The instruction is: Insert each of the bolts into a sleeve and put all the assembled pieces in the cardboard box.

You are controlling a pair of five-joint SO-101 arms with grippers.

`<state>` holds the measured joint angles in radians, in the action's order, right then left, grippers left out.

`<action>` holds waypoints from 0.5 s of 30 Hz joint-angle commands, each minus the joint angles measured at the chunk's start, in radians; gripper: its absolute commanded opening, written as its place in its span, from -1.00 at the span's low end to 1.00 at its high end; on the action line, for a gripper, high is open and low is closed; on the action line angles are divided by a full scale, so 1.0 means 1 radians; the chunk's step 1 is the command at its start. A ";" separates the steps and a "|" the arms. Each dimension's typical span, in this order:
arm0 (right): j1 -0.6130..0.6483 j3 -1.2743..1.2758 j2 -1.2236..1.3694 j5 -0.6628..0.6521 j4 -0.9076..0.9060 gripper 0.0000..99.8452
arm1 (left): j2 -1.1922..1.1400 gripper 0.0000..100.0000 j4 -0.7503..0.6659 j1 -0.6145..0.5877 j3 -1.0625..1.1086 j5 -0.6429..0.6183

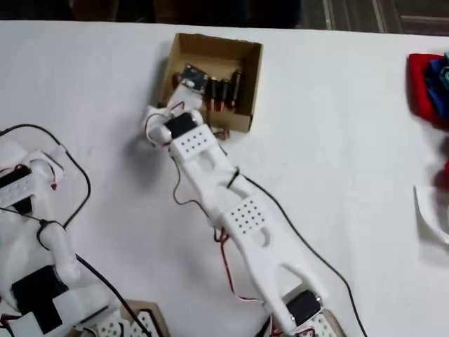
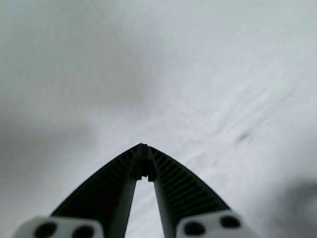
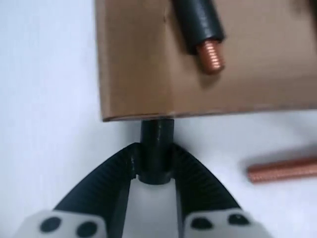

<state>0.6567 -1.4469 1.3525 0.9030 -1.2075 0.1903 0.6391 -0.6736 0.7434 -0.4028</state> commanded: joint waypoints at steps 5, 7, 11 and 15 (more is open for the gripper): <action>-0.033 -0.226 -0.105 -0.196 -0.378 -0.96 | 0.012 -0.95 -0.009 -0.012 -0.038 -0.008; -0.022 -0.218 -0.130 -0.276 -0.472 -0.96 | 0.012 -0.95 -0.009 -0.012 -0.038 -0.008; -0.024 -0.176 -0.162 -0.399 -0.565 -0.96 | 0.012 -0.95 -0.009 -0.012 -0.038 -0.008; -0.044 -0.106 -0.220 -0.460 -0.567 -0.96 | 0.012 -0.95 -0.009 -0.012 -0.038 -0.008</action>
<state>0.6306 -1.5804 1.2589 0.4887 -1.7461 0.1903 0.6391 -0.6736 0.7434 -0.4028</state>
